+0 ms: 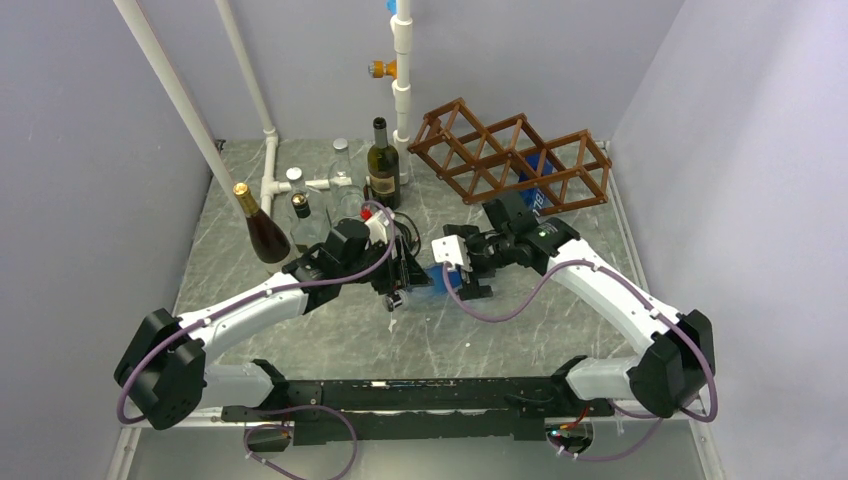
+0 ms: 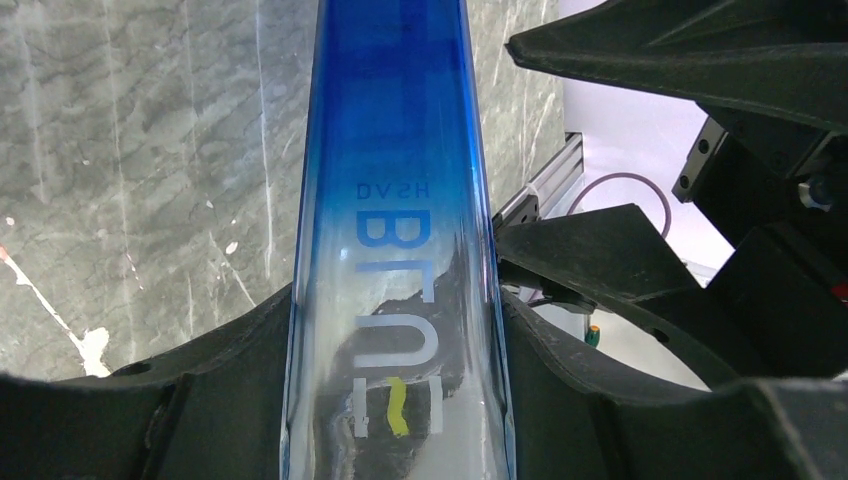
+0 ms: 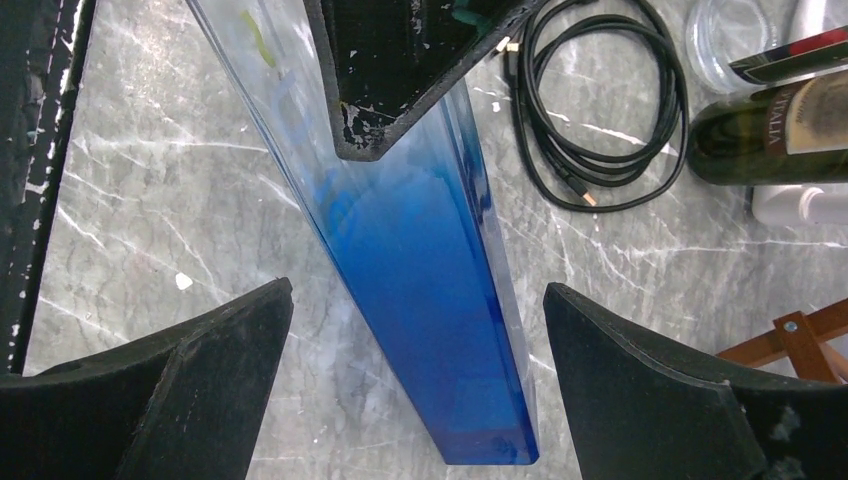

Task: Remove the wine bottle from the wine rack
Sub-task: Pick up the wine bottle from the wine rack.

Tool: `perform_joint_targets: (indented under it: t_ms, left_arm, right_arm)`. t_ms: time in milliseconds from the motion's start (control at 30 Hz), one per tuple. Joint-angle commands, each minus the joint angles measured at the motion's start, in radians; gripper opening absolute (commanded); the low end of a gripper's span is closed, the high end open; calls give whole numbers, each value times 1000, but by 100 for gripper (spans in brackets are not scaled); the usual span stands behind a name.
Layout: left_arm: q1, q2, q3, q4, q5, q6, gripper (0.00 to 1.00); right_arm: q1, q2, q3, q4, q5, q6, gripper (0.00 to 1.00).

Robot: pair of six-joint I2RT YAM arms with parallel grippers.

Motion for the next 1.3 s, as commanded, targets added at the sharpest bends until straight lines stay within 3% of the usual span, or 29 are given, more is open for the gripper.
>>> perform_joint_targets:
  t_ms: [0, 633, 767, 1067, 1267]
  left_arm:
    - [-6, -22, 81, 216, 84, -31, 0]
    - [-6, 1, 74, 299, 150, -115, 0]
    - [-5, 13, 67, 340, 173, -148, 0]
    - [-6, 17, 62, 346, 170, -157, 0]
    - [-6, 24, 61, 338, 162, -158, 3]
  right_arm:
    - [21, 12, -14, 39, 27, -23, 100]
    - [82, 41, -116, 156, 54, -24, 100]
    - [89, 39, -144, 206, 73, -10, 96]
    - [89, 8, -190, 282, 111, 9, 67]
    - [89, -13, -187, 244, 67, -8, 25]
